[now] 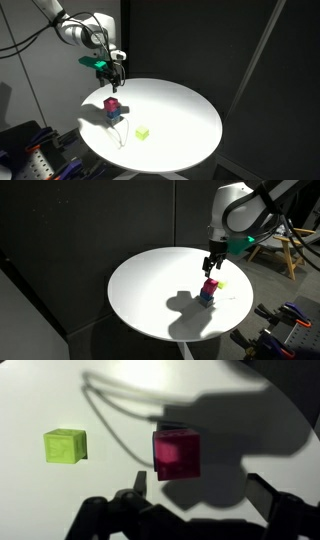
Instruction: Put the pink block on the table
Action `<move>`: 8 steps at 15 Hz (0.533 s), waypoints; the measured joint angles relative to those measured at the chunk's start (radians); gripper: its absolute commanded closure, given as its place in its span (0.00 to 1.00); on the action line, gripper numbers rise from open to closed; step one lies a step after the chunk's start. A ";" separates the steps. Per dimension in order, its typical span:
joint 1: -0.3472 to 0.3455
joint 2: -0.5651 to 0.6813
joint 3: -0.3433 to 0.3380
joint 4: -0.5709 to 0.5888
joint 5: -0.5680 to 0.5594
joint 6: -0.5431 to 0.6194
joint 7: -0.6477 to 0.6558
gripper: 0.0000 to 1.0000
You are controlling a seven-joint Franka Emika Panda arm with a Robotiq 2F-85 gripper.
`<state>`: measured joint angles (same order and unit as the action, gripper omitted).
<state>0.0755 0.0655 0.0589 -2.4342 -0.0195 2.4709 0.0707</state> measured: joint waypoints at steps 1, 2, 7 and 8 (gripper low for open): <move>0.000 0.010 0.000 0.000 0.000 0.012 -0.006 0.00; 0.000 0.020 0.000 0.000 0.000 0.023 -0.012 0.00; 0.000 0.059 -0.002 0.000 0.000 0.049 -0.025 0.00; 0.000 0.064 -0.003 0.000 0.000 0.050 -0.025 0.00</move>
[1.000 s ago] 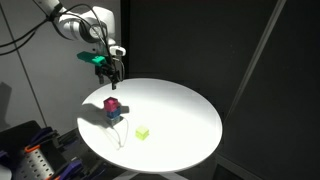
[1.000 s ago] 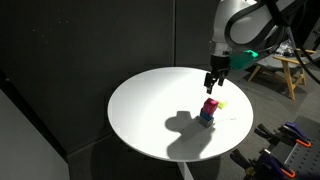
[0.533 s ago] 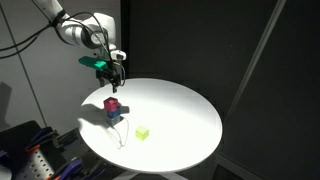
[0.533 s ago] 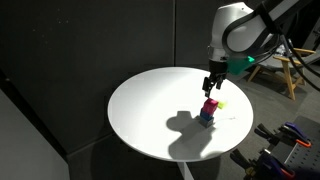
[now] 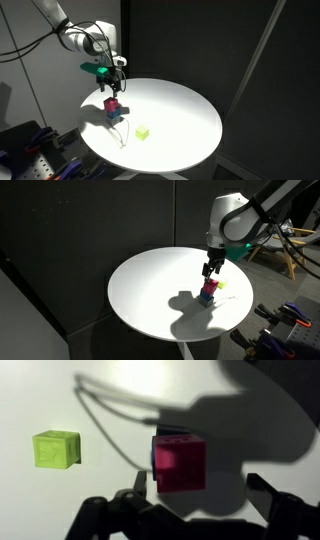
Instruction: Put the pink block on the table
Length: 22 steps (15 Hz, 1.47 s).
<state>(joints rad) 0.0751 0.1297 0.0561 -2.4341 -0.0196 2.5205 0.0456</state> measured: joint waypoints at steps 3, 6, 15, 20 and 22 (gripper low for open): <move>0.000 0.011 -0.006 0.000 -0.001 0.000 0.000 0.00; -0.001 0.018 -0.014 0.000 -0.002 0.000 0.000 0.00; -0.001 0.037 -0.027 0.000 -0.008 0.005 -0.001 0.00; -0.001 0.059 -0.027 0.001 -0.008 0.034 -0.012 0.00; -0.001 0.067 -0.027 0.001 -0.008 0.049 -0.014 0.00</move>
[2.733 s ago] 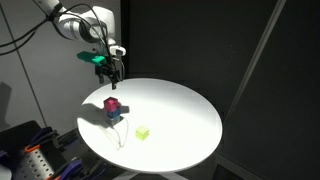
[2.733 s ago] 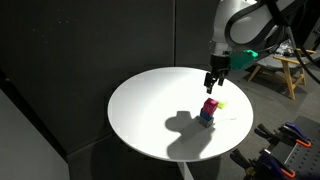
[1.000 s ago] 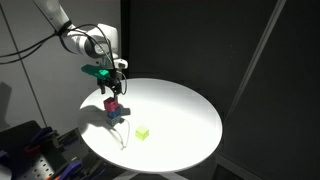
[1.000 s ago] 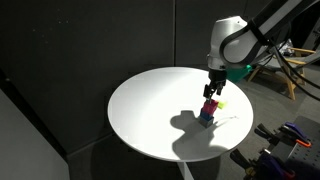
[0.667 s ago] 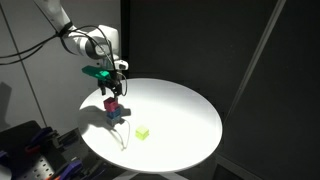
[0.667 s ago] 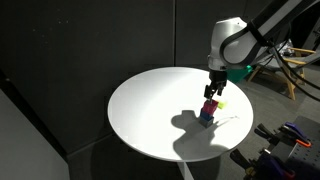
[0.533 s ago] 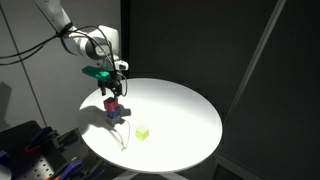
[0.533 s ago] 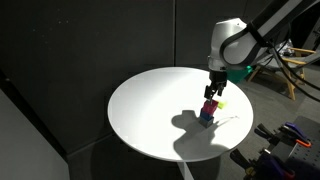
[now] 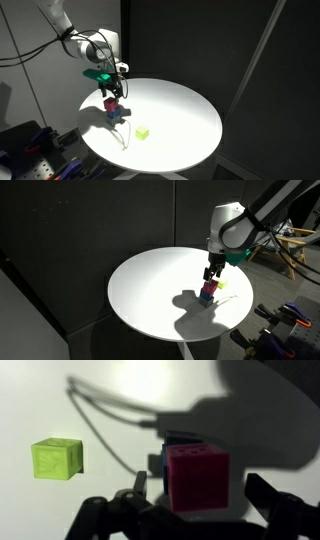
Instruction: Put the pink block on the table
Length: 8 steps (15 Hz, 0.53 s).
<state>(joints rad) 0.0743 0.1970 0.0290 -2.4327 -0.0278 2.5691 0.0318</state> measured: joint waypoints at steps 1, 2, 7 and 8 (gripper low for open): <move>0.000 0.005 0.000 0.000 0.000 0.005 -0.001 0.00; 0.000 0.009 0.000 0.001 0.000 0.010 -0.001 0.00; 0.000 0.031 0.000 0.001 0.000 0.029 -0.008 0.00; 0.000 0.036 0.000 0.001 0.000 0.031 -0.010 0.00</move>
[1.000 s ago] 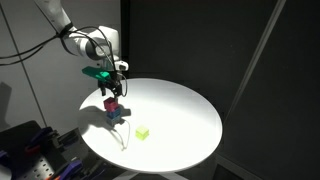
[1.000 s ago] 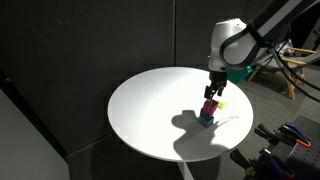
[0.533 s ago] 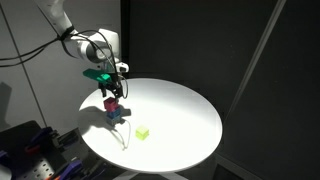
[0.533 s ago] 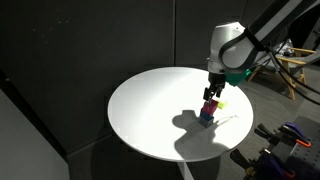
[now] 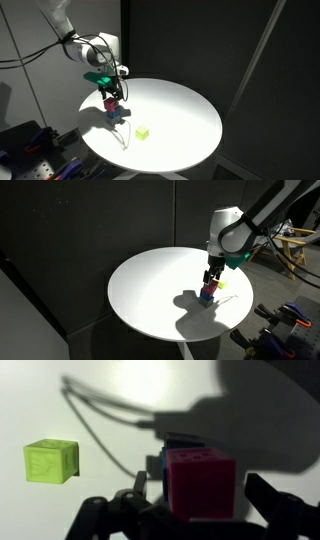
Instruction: Put the pink block on the table
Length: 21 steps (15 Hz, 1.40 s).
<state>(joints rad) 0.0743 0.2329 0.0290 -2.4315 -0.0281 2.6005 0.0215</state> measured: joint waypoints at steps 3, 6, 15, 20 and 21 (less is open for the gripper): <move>0.000 0.012 0.000 0.001 0.000 0.004 -0.006 0.00; 0.000 0.022 0.000 0.003 0.000 0.004 -0.007 0.34; 0.000 0.032 0.000 0.013 0.000 -0.005 -0.009 0.70; 0.000 0.025 0.000 0.023 0.000 -0.047 -0.009 0.70; 0.000 0.020 0.000 0.025 0.000 -0.058 -0.009 0.70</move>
<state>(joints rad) 0.0743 0.2534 0.0286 -2.4066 -0.0281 2.5427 0.0129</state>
